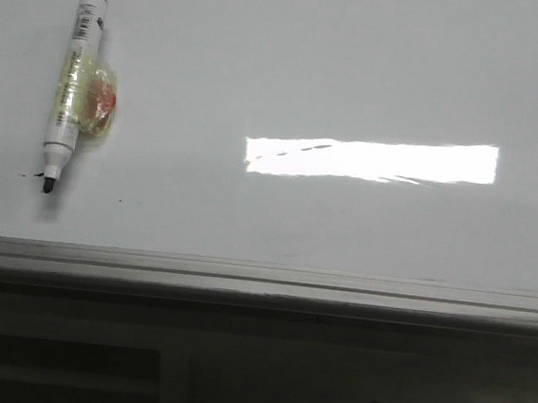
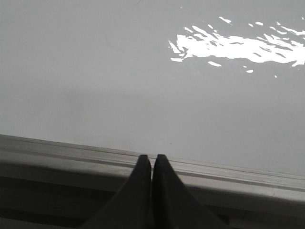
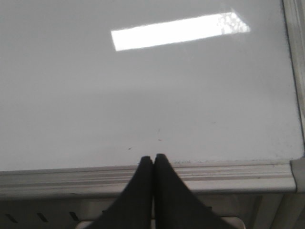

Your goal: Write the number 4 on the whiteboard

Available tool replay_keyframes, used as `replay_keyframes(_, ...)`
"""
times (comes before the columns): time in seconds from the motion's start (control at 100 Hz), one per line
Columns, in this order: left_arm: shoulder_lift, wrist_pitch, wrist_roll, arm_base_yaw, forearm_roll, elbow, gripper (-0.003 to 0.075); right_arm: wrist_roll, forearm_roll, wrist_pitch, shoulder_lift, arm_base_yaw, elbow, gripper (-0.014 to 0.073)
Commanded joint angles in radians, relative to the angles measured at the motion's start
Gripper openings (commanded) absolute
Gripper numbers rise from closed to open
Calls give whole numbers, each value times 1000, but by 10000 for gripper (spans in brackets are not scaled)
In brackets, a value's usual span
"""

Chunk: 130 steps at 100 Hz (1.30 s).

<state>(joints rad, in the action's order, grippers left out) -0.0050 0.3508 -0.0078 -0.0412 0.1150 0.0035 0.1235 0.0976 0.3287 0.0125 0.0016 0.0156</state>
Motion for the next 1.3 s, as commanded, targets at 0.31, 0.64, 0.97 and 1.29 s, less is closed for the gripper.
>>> replay_keyframes(0.31, -25, -43, -10, 8, 16, 34, -20, 1, 1, -19, 12, -6, 20, -54)
replay_keyframes(0.64, -25, -43, -10, 8, 16, 34, -20, 1, 1, -19, 12, -6, 20, -54)
replay_keyframes(0.97, -25, -47, -10, 8, 16, 34, -20, 1, 27, -60, 12, -6, 20, -54)
replay_keyframes(1.29, -25, -108, -10, 8, 539, 34, -20, 7, -52, -474, 12, -6, 20, -54)
